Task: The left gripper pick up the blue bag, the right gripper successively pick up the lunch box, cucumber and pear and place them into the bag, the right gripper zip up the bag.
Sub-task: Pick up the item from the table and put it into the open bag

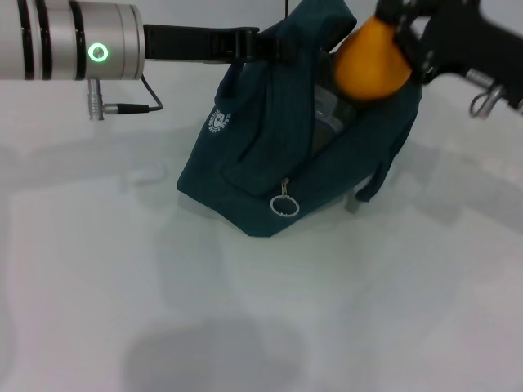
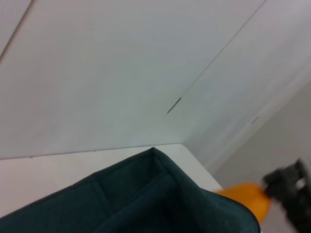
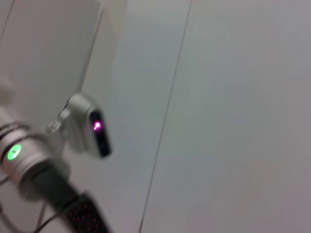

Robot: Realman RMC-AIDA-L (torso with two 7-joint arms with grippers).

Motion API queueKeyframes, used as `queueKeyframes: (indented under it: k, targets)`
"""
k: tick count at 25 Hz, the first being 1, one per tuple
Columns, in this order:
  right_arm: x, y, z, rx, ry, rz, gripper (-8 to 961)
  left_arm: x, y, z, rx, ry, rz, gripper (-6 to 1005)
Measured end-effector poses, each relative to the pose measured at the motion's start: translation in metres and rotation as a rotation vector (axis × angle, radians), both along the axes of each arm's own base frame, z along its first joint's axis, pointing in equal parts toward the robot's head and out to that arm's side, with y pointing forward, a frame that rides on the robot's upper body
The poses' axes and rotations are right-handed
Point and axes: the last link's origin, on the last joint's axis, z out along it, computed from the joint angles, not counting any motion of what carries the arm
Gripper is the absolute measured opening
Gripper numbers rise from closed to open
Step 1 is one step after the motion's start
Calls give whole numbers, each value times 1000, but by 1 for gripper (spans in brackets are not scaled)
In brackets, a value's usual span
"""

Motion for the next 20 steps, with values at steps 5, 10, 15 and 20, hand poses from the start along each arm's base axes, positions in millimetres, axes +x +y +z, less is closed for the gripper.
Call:
queueKeyframes:
  k: [5, 10, 15, 20]
  targets:
    - [6, -2, -14, -18, -41, -20, 55, 0, 0, 0, 3, 1, -2, 66]
    - [12, -4, -20, -50, -56, -48, 58, 0, 1, 1, 6, 4, -3, 66]
    - [13, -12, -20, -102, -39, -42, 61, -1, 1, 2, 8, 6, -3, 66]
    - [7, -9, -15, -82, -34, -16, 64, -1, 1, 1, 8, 5, -3, 66]
